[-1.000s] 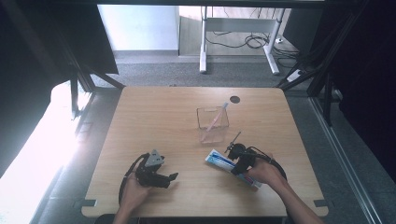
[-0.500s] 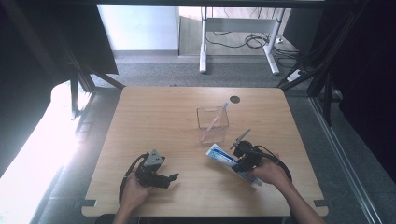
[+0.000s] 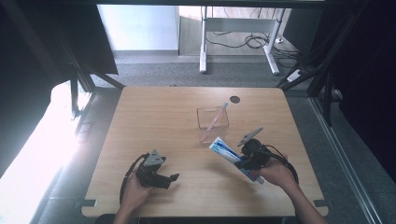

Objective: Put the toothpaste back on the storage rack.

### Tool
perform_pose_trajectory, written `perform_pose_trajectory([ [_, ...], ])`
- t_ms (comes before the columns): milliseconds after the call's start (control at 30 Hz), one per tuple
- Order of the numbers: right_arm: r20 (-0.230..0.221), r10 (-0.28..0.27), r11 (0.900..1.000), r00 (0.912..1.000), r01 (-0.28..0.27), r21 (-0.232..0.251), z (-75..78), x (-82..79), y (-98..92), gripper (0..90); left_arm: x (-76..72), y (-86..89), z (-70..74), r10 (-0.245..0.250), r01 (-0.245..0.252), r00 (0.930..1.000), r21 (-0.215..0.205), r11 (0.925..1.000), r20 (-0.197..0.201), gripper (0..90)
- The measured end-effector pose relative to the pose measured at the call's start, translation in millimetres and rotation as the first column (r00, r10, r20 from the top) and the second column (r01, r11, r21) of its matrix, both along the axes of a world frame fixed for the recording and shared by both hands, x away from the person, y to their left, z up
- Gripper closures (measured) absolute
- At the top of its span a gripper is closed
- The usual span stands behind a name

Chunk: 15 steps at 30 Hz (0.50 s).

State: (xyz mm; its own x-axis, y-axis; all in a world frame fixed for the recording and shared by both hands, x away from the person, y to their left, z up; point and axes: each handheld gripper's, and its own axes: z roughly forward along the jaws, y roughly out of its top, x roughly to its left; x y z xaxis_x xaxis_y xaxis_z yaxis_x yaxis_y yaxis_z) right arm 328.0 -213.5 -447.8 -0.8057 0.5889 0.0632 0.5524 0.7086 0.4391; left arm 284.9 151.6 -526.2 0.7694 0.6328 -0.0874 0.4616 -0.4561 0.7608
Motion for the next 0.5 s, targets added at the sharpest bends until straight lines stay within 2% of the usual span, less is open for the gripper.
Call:
perform_pose_trajectory([
  [500,0.085,-0.031,0.994,0.9959,0.022,0.107,23.2,3.9,-8.1,73.1,-0.7,-1.8,-1.0,-0.005,0.005,0.9999,0.024,0.9997,0.009,13.0],
])
